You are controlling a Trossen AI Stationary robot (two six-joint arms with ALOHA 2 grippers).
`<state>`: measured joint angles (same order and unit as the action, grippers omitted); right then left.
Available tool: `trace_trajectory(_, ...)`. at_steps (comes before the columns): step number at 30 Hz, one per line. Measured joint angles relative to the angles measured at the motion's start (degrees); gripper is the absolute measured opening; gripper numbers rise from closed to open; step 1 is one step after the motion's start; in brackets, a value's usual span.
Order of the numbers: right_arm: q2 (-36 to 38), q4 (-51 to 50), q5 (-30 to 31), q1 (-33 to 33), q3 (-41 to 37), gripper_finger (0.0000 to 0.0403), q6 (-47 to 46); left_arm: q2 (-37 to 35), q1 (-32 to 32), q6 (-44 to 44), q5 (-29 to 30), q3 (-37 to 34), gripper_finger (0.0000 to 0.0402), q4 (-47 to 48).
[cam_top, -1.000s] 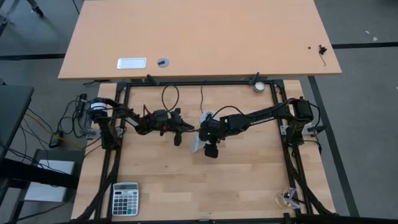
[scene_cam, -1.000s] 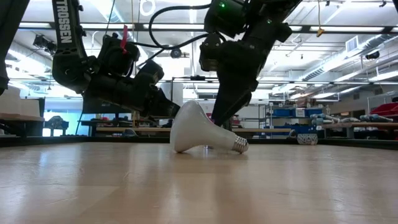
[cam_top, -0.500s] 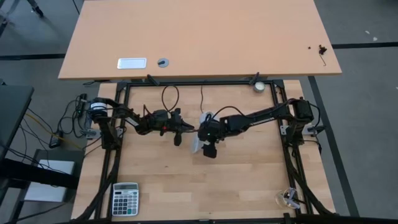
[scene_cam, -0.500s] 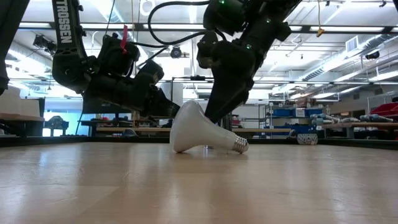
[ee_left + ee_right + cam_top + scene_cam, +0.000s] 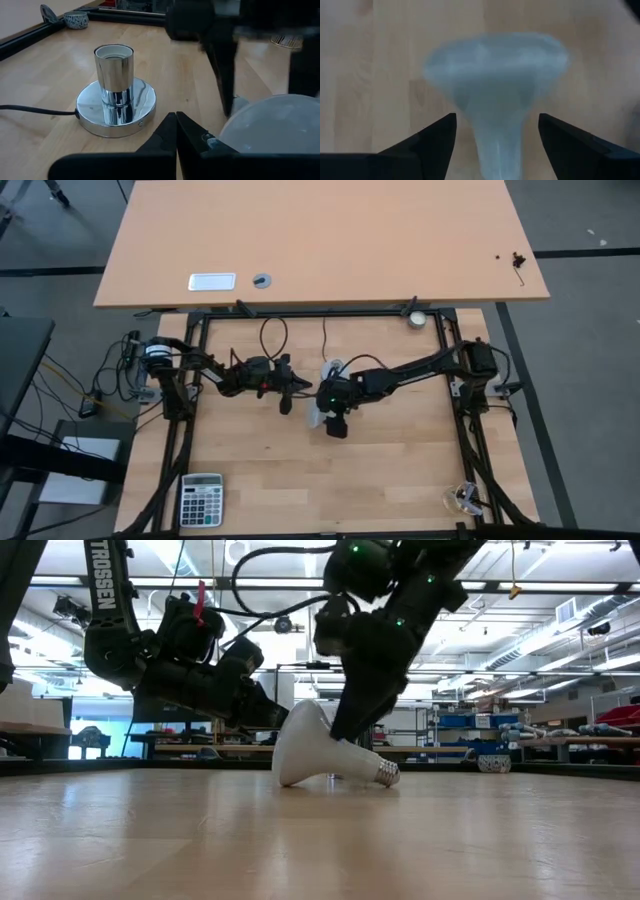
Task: Screw lightbulb
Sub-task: Insert the lightbulb into the silver lamp socket
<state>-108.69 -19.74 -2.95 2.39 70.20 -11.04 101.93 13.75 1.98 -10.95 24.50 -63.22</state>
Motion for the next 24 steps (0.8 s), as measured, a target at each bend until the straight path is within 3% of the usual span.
trace_trajectory(11, -4.8, 3.2, -1.6, 0.2, 0.0, 0.0268, 0.7, 0.0, 0.0, 0.0, 0.0, 0.0, 0.0004, 0.1)
trace_trajectory(20, -5.5, 5.5, -1.7, 0.1, 0.0, 0.0161, 2.7, 0.0, 0.0, -0.2, 0.2, 0.0, 0.0004, -0.3)
trace_trajectory(24, -3.7, 5.6, -1.7, 0.0, 0.1, 0.0159, 4.4, 0.0, 0.0, -0.4, 2.9, -0.1, 0.0004, -3.3)
